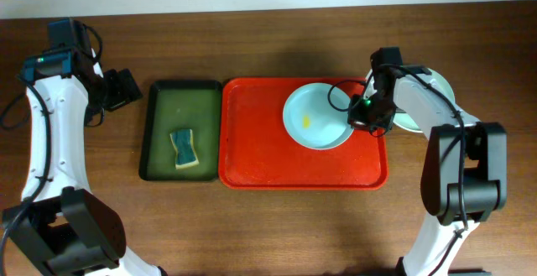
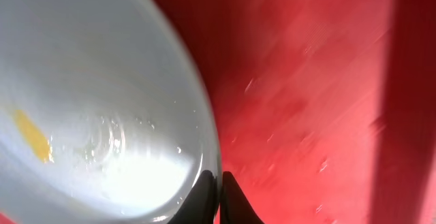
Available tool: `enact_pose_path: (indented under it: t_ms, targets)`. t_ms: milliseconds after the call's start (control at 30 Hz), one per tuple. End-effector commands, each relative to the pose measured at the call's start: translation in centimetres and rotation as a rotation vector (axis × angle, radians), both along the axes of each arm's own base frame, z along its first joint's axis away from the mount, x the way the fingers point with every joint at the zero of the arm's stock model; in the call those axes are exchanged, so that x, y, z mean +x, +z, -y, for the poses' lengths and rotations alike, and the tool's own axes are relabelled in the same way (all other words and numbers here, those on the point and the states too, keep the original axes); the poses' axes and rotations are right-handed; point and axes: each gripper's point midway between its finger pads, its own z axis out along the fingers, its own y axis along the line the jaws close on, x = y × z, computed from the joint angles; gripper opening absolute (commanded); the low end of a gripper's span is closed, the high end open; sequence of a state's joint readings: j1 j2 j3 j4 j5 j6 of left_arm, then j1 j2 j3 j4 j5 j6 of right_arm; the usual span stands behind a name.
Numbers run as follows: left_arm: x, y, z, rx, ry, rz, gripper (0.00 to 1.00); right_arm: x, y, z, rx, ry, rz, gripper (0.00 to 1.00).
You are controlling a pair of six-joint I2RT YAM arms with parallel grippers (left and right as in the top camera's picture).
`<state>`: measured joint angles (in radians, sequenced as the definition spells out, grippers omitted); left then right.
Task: Clean dirty plates on tray and stack at the side
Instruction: 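Grip the remaining light-blue plate rim and drag it to the tray center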
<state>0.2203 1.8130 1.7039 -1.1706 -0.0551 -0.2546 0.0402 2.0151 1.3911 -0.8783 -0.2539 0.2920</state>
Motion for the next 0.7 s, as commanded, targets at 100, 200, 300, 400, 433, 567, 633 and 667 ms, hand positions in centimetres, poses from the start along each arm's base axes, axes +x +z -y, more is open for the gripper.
enact_pose_path:
  t_ms: [100,200,300,400,433,567,633,667]
  targets:
    - [0.2,1.0,-0.1,-0.001,0.012,0.028,0.99,-4.0,0.4,-5.8,0.036,0.139,-0.121,0.17]
    - [0.2,1.0,-0.1,-0.001,0.012,0.028,0.99,-5.0,0.5,-6.9,0.030,0.179,-0.144,0.27]
    - [0.2,1.0,-0.1,-0.001,0.012,0.028,1.00,-3.4,0.9,-5.8,0.038,0.143,-0.101,0.34]
    - [0.2,1.0,-0.1,-0.001,0.012,0.028,1.00,-0.5,1.3,-3.6,0.048,0.076,-0.015,0.35]
    - [0.2,1.0,-0.1,-0.001,0.012,0.028,0.99,0.3,1.3,-3.0,0.046,0.059,0.010,0.35]
    - [0.2,1.0,-0.1,-0.001,0.012,0.028,0.99,1.5,0.7,-3.0,0.025,0.067,0.074,0.35]
    - [0.2,1.0,-0.1,-0.001,0.012,0.028,0.99,1.5,0.2,-3.5,0.017,0.082,0.087,0.33]
    - [0.2,1.0,-0.1,-0.001,0.012,0.028,1.00,1.5,0.2,-3.5,0.002,0.087,0.088,0.24]
